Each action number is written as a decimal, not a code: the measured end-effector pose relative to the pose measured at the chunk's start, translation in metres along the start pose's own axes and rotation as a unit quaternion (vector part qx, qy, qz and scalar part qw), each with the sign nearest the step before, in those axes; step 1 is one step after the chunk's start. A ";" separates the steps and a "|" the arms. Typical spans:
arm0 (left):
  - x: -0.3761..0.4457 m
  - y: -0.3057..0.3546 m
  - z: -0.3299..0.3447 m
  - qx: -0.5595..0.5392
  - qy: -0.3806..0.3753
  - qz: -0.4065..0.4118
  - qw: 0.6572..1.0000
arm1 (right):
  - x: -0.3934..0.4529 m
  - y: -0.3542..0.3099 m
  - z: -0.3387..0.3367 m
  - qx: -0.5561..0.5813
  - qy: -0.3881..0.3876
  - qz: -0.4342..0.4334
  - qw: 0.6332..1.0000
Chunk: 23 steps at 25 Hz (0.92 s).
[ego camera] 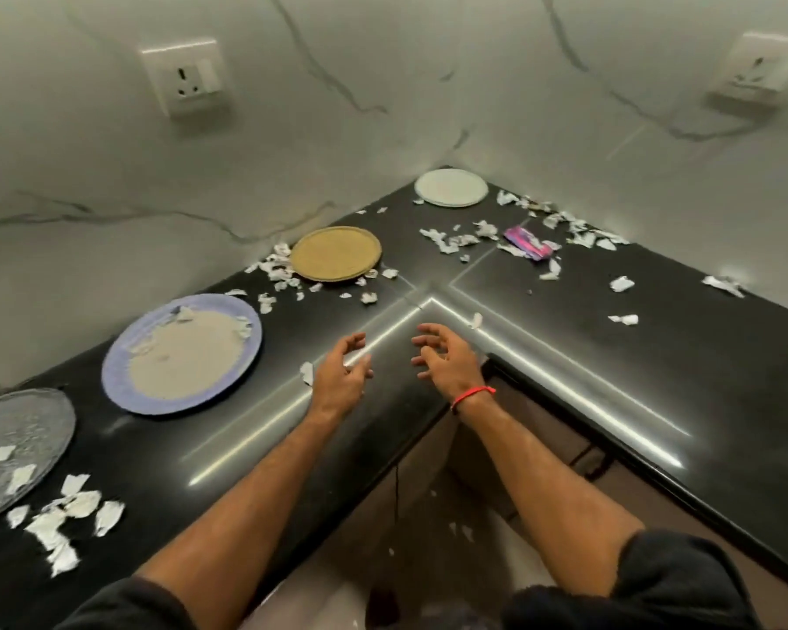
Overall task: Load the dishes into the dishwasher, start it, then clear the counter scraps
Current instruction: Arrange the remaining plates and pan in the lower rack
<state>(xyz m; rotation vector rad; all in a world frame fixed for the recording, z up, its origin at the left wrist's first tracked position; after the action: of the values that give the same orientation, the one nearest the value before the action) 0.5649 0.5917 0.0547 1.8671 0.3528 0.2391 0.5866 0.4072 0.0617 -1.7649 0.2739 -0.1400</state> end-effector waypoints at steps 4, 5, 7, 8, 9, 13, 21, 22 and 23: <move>0.051 -0.010 -0.039 0.011 0.014 -0.060 0.998 | 0.034 -0.013 0.063 0.033 -0.026 0.045 0.998; 0.062 -0.012 -0.045 0.006 0.021 -0.063 0.998 | 0.045 -0.013 0.076 0.046 -0.028 0.065 0.996; 0.080 -0.015 -0.055 -0.002 0.039 -0.063 0.997 | 0.068 -0.013 0.102 0.088 -0.025 0.122 0.988; 0.088 -0.015 -0.058 -0.005 0.044 -0.066 0.997 | 0.080 -0.013 0.115 0.115 -0.024 0.157 0.981; 0.095 -0.016 -0.060 -0.008 0.049 -0.070 0.996 | 0.093 -0.014 0.126 0.141 -0.025 0.193 0.971; 0.115 -0.020 -0.063 -0.017 0.066 -0.090 0.994 | 0.143 -0.013 0.169 0.195 -0.040 0.284 0.938; 0.152 -0.031 -0.049 0.003 0.074 -0.130 0.989 | 0.245 0.017 0.252 0.266 -0.024 0.451 0.852; 0.155 -0.033 -0.047 0.007 0.077 -0.136 0.988 | 0.253 0.020 0.259 0.264 -0.009 0.458 0.849; 0.156 -0.033 -0.046 0.012 0.080 -0.143 0.986 | 0.258 0.021 0.265 0.256 0.009 0.462 0.849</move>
<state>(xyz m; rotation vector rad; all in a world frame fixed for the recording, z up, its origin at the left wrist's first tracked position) 0.6910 0.6982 0.0363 1.7988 0.7290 0.1891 0.8978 0.5873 -0.0290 -0.9535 0.9751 0.4357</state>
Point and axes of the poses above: each hand's wrist, its own x-axis towards the middle knuckle, its own z-axis out of the palm, y = z × x, the point moved 2 cm from there along x, towards the middle knuckle, and after that the axes turned 13 degrees about y, right-handed, at the moved point
